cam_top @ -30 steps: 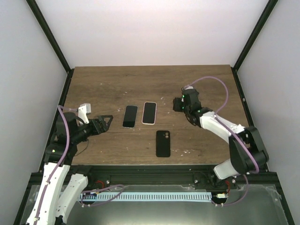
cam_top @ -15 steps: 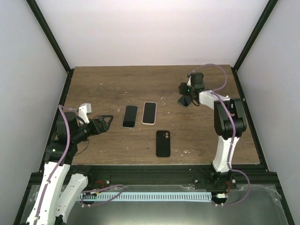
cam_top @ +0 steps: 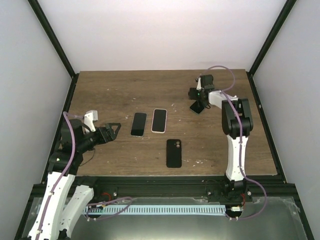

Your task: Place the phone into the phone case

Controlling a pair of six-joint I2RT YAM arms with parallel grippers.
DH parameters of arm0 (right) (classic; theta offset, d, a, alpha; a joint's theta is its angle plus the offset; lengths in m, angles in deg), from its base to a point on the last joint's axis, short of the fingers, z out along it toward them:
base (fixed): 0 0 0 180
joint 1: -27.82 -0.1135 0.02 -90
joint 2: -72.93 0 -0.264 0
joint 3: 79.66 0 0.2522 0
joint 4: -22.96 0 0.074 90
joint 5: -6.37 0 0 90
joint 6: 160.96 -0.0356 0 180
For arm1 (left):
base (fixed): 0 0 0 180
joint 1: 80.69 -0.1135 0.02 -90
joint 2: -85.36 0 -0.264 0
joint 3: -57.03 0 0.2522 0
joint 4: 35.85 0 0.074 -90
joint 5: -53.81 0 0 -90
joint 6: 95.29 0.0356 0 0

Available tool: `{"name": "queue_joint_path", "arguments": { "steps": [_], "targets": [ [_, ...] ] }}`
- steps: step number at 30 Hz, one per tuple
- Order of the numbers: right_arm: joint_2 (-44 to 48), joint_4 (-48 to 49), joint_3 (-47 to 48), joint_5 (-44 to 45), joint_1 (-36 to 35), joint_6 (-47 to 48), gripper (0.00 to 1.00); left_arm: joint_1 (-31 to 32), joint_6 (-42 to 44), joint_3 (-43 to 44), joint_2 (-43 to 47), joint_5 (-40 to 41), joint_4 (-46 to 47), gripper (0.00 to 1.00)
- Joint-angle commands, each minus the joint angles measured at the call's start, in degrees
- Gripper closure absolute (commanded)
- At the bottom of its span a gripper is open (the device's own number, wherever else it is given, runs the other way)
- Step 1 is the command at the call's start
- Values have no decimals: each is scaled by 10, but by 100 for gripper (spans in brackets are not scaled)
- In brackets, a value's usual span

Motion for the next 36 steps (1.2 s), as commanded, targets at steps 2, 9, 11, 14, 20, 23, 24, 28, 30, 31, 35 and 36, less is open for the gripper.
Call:
{"name": "queue_joint_path", "arguments": {
  "steps": [2,9,11,14,20,23,24,28,30,31,35,36],
  "targets": [
    [-50,-101,99,0,3,21,39,-1,10,-3,-3,-4,4,2],
    [-68,-171,127,17,3,47,39,-1,9,-4,-4,-1,6,2],
    [-70,-194,136,34,3,57,38,-1,9,-5,-2,-1,6,2],
    [-72,-220,141,55,3,72,38,-1,9,-5,-1,0,7,2],
    [-43,-225,88,76,3,69,38,-1,8,-7,-2,0,9,2],
    [-16,-219,44,64,3,55,38,-1,5,-8,-4,2,12,2],
    [-7,-216,29,54,3,52,38,-1,4,-8,-5,2,13,2],
    [25,-219,-19,33,3,41,38,-1,3,-7,-9,-3,12,2],
    [40,-227,-36,33,3,37,38,-1,3,-8,-9,-4,12,2],
    [49,-227,-46,30,3,34,38,-1,3,-8,-8,-4,12,2],
    [89,-221,-93,-5,3,32,38,-1,2,-10,-6,-5,14,2],
    [97,-219,-104,-17,3,31,38,-1,1,-10,-6,-6,15,2]
  ]
}}
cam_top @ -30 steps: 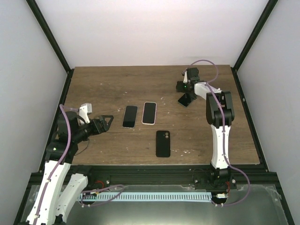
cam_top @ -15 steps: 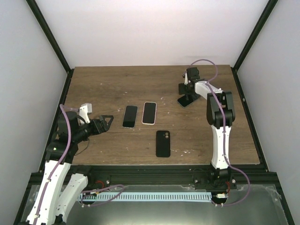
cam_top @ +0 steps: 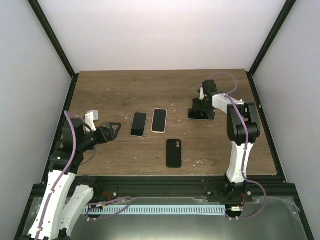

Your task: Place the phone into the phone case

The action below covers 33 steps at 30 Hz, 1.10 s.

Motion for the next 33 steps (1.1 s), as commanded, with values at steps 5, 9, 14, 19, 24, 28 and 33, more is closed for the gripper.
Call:
{"name": "queue_joint_path", "arguments": {
  "steps": [5,9,14,19,24,28,33],
  "targets": [
    [54,-61,-95,-68,2,-18,34,-1,0,-7,2,-8,12,2],
    [83,-63,-136,-50,2,-27,28,-1,-1,-8,3,-11,13,2],
    [117,-59,-174,-69,2,-36,25,-1,-1,-8,3,-16,13,2],
    [150,-54,-215,-88,-1,-40,25,-2,-2,-9,8,-18,12,2],
    [181,-53,-244,-94,-18,-40,25,-1,-5,-12,11,-23,16,2],
    [198,-52,-261,-89,-48,-42,26,-1,-10,-16,10,-34,20,2],
    [189,-58,-257,-40,-89,-44,26,-1,-25,-28,9,-46,29,4]
  ]
}}
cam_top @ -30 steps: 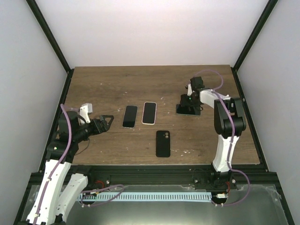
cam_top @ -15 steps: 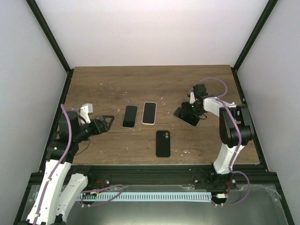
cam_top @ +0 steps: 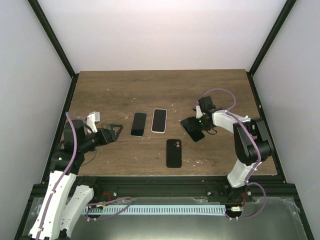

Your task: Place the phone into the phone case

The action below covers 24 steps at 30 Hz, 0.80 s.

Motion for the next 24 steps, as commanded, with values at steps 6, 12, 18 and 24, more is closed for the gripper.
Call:
{"name": "queue_joint_path", "arguments": {
  "steps": [6,12,18,24],
  "targets": [
    [-39,-55,24,93,-67,6,22,-2,-20,-23,-21,-51,25,5],
    [-47,-54,35,99,-85,22,16,-1,-17,-23,-31,-58,27,6],
    [-37,-56,28,95,-85,58,3,-1,-17,-26,-34,-59,31,6],
    [-27,-68,20,96,-85,86,1,-1,-17,-28,-39,-64,34,6]
  ]
}}
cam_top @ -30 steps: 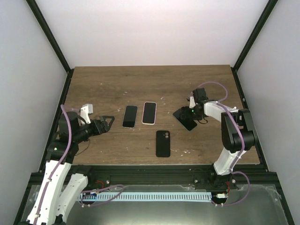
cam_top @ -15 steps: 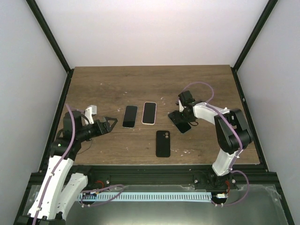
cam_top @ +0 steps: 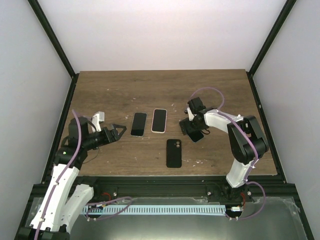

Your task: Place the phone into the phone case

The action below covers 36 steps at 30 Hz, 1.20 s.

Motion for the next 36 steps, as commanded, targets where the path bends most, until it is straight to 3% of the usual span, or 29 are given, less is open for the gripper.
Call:
{"name": "queue_joint_path", "arguments": {
  "steps": [1,14,21,36],
  "targets": [
    [-5,-42,-12,1,-3,32,2,-1,1,-7,-1,-11,13,6],
    [-1,2,-23,65,-47,91,5,-1,-6,-16,-3,-18,25,6],
    [-17,-8,-15,72,-47,87,14,-1,-3,-14,2,-16,19,6],
    [18,-56,-19,2,-48,-83,26,-2,-4,-12,2,-20,21,6]
  ]
}}
